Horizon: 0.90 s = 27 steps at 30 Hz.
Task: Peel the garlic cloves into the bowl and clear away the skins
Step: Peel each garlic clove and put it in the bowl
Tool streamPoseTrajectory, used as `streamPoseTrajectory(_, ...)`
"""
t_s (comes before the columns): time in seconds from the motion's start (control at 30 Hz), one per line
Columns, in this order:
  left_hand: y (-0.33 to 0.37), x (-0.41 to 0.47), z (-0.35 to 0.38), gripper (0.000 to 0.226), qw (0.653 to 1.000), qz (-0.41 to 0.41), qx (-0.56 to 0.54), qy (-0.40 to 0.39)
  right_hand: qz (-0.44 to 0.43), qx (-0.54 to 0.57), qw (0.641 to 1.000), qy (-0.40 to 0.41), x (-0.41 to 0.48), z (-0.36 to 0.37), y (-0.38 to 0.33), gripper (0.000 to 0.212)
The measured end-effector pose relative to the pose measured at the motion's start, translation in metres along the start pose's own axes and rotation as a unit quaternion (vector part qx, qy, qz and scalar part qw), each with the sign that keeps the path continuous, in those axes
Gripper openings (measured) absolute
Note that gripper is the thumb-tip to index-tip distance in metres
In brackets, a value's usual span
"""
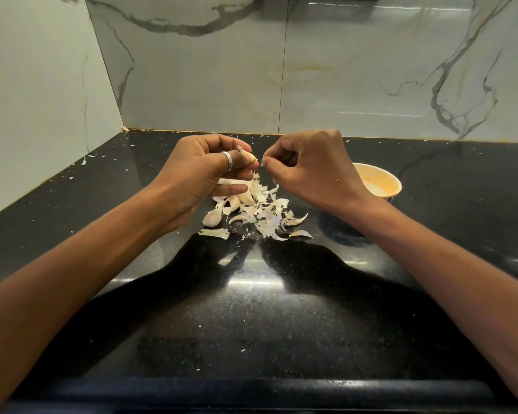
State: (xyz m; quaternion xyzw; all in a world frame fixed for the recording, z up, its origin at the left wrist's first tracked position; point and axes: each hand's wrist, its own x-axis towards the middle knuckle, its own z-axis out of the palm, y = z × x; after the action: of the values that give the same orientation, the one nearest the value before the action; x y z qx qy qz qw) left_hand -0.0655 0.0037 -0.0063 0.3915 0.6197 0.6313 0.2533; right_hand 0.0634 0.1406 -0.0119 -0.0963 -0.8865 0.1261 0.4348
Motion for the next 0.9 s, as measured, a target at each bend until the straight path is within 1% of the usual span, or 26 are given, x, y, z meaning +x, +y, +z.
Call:
streamPoseTrajectory(0.17,0.001,0.0,-0.0003,0.013,1.0,0.01,-0.003,0.005,0.001,-0.018,1.0,-0.001,-0.0001,0.0004,0.0029,0.013)
streamPoseTrajectory(0.3,0.0005,0.001,-0.0001,0.018,1.0,0.011,0.002,0.008,-0.017,-0.008,1.0,0.011,-0.0002,0.0003,0.0004,0.009)
streamPoseTrajectory(0.43,-0.0001,0.001,-0.0012,0.016,1.0,0.024,0.013,0.015,-0.01,-0.014,1.0,0.013,-0.0006,0.0009,0.0016,0.02)
streamPoseTrajectory(0.53,-0.0008,0.0013,-0.0011,0.018,0.999,0.029,0.02,0.021,-0.019,-0.002,1.0,0.0,-0.0001,0.0009,0.0028,0.015)
streamPoseTrajectory(0.63,-0.0016,0.0027,-0.0014,0.019,0.999,0.029,0.025,0.026,-0.029,-0.002,1.0,-0.011,-0.0008,0.0002,0.002,0.02)
streamPoseTrajectory(0.73,-0.0024,0.0029,-0.0012,0.02,0.999,0.029,0.031,0.023,-0.013,-0.002,1.0,-0.01,-0.0018,-0.0004,0.0004,0.025)
streamPoseTrajectory(0.83,-0.0026,0.0023,-0.0004,0.02,0.999,0.03,0.033,0.019,-0.001,0.014,1.0,0.0,-0.001,0.0002,-0.0002,0.023)
streamPoseTrajectory(0.9,-0.0024,0.0025,-0.0005,0.019,0.999,0.03,0.033,0.019,-0.003,0.014,1.0,-0.012,-0.0005,0.0017,-0.0001,0.019)
